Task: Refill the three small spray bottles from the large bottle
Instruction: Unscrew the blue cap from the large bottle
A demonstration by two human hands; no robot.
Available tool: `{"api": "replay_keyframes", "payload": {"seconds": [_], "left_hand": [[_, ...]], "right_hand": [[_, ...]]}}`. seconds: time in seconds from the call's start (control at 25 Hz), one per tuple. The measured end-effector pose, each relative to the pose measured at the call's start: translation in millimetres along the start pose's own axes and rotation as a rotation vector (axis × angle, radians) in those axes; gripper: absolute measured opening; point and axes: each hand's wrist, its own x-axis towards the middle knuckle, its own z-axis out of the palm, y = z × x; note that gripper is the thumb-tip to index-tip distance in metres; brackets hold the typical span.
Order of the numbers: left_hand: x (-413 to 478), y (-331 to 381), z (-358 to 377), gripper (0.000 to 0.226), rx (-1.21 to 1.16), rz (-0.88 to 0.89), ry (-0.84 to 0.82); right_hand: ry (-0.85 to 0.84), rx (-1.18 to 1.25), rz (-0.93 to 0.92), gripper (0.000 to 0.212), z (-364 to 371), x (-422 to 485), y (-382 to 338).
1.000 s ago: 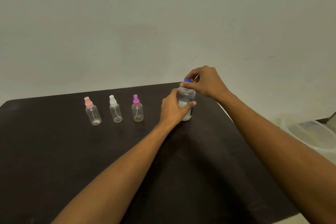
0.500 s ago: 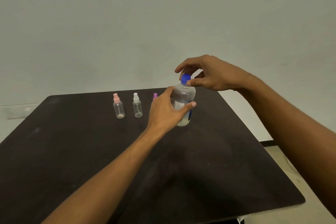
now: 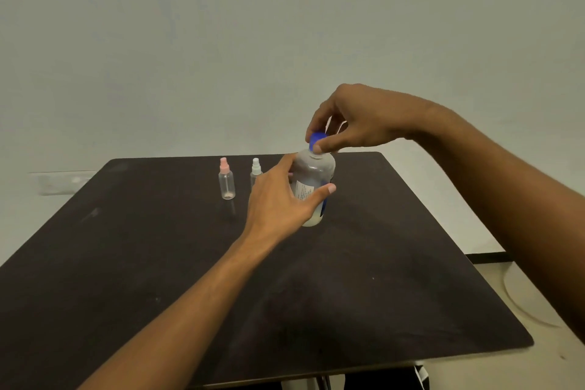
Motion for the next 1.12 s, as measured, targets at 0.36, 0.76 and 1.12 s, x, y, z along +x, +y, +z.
{"api": "replay_keyframes", "payload": {"seconds": [0.36, 0.76, 1.12], "left_hand": [[-6, 3, -10, 0.089, 0.016, 0.007, 0.051], [-12, 1, -14, 0.089, 0.009, -0.008, 0.048], [-16, 0, -17, 0.096, 0.018, -0.016, 0.019]], "right_hand": [[0.009, 0.019, 0.097, 0.031, -2, 5, -21], [0.021, 0.011, 0.063, 0.036, -3, 1, -31], [-0.070, -0.085, -0.093, 0.020, -5, -5, -29]]}}
